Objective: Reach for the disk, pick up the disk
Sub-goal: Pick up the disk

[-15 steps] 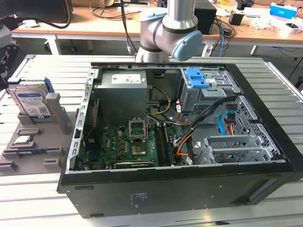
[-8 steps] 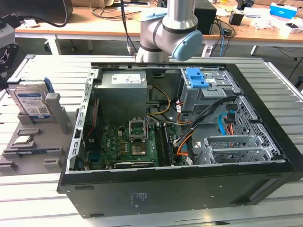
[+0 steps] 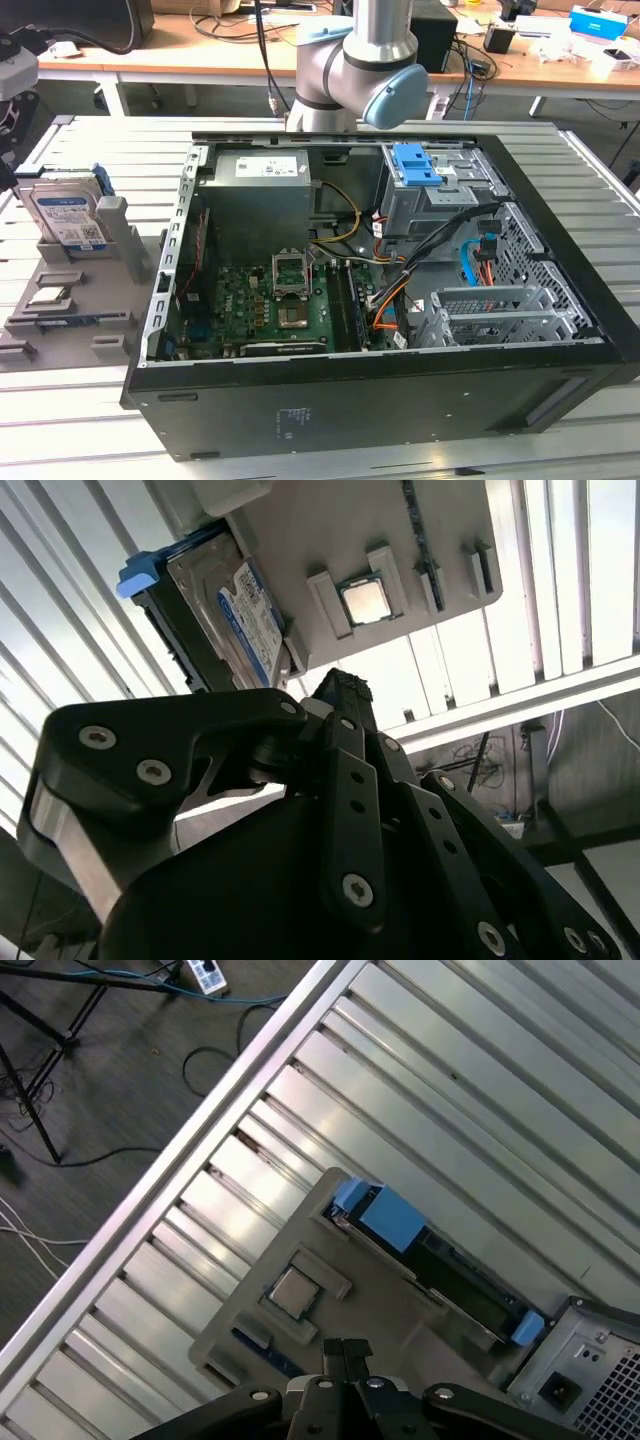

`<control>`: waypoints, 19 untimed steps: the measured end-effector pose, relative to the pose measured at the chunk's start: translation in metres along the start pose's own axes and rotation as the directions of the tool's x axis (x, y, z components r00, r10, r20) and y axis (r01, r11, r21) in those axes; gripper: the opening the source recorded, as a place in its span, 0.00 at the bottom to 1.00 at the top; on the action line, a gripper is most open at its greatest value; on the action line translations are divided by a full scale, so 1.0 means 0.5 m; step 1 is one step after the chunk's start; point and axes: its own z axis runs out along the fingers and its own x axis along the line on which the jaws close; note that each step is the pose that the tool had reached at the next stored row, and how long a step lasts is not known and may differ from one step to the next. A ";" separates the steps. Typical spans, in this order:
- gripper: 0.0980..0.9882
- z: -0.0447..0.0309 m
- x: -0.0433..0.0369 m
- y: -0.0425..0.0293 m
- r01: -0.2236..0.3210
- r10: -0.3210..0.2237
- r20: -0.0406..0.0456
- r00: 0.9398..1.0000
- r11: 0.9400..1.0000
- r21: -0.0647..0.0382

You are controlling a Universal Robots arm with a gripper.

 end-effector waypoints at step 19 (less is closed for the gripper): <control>0.01 0.000 0.000 0.000 0.190 -0.190 -0.007 0.982 0.982 -0.001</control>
